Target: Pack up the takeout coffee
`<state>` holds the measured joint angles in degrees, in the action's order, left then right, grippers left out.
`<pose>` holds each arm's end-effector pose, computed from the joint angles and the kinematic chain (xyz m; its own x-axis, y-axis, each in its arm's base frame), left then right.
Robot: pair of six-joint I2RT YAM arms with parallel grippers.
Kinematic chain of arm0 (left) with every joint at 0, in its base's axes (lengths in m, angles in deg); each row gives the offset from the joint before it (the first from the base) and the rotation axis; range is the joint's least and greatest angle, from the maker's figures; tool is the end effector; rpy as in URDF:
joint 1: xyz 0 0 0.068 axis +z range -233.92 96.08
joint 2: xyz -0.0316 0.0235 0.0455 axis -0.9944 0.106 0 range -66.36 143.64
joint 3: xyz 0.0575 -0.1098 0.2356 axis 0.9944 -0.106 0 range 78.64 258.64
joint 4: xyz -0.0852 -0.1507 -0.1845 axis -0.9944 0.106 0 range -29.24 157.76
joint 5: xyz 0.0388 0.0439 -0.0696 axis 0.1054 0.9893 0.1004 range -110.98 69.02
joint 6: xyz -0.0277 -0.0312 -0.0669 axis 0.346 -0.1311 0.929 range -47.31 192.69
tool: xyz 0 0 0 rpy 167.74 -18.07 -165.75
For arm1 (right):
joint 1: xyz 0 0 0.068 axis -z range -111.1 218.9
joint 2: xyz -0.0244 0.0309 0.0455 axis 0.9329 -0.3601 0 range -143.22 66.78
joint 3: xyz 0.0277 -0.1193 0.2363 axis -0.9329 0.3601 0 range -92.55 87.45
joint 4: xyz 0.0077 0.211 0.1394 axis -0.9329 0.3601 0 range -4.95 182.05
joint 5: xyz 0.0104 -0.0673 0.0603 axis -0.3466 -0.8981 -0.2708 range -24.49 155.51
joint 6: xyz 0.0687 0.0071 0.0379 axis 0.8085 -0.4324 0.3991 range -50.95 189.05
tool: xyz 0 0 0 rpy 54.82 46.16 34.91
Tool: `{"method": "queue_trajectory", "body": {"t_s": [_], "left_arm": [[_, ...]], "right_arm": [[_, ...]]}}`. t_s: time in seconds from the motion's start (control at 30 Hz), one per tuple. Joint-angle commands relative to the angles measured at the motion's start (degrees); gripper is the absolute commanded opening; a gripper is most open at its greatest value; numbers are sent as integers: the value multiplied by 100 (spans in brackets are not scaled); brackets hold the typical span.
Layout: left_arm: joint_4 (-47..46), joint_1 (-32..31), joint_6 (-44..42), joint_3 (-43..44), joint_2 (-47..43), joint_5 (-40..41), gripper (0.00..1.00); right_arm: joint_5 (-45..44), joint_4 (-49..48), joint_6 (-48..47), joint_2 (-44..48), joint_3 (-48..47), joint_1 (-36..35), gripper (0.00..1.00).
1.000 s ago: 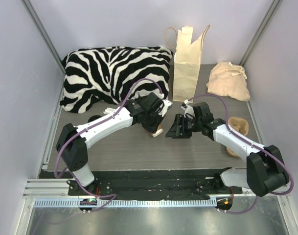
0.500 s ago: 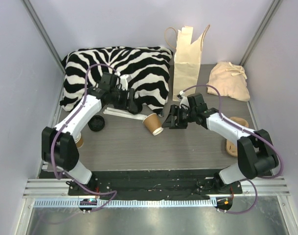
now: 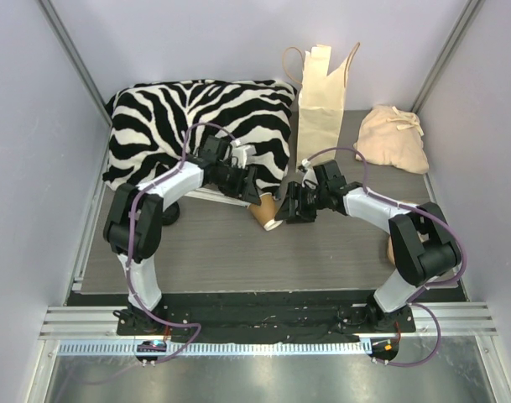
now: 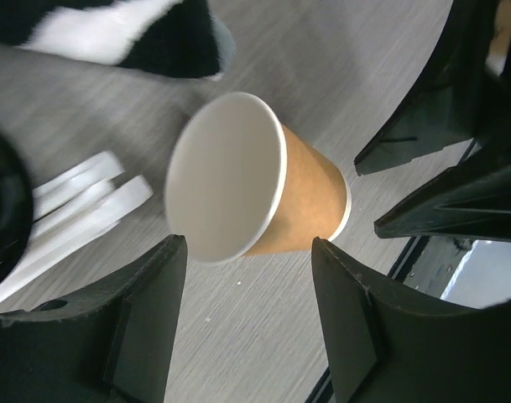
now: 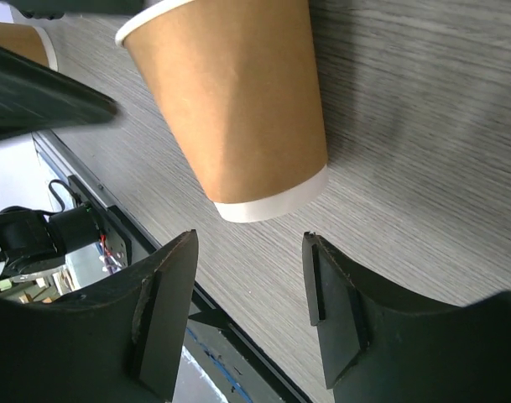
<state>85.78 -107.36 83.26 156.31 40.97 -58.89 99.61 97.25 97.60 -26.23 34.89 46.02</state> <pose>0.3551 -0.1994 0.1904 -0.8532 0.2123 -0.4764 0.4916 0.6322 -0.5989 0.2903 0.1635 0.1594 -0.9470 0.0300 -0.3198 -0.2078 0.7017 0.6815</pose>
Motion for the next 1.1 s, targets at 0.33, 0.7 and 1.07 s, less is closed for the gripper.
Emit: {"method": "queue_trajectory", "body": {"t_s": [0.33, 0.7, 1.07], "left_arm": [[-67, -626, -924, 345, -282, 591, 5], [2894, -2197, -3847, 1761, -379, 3112, 0], [3369, -3773, -5477, 1435, 85, 6488, 0]], "right_arm": [[377, 369, -315, 608, -53, 406, 60], [632, 1108, -535, 1532, -141, 1635, 61], [843, 1302, -518, 1444, -150, 2454, 61]]}}
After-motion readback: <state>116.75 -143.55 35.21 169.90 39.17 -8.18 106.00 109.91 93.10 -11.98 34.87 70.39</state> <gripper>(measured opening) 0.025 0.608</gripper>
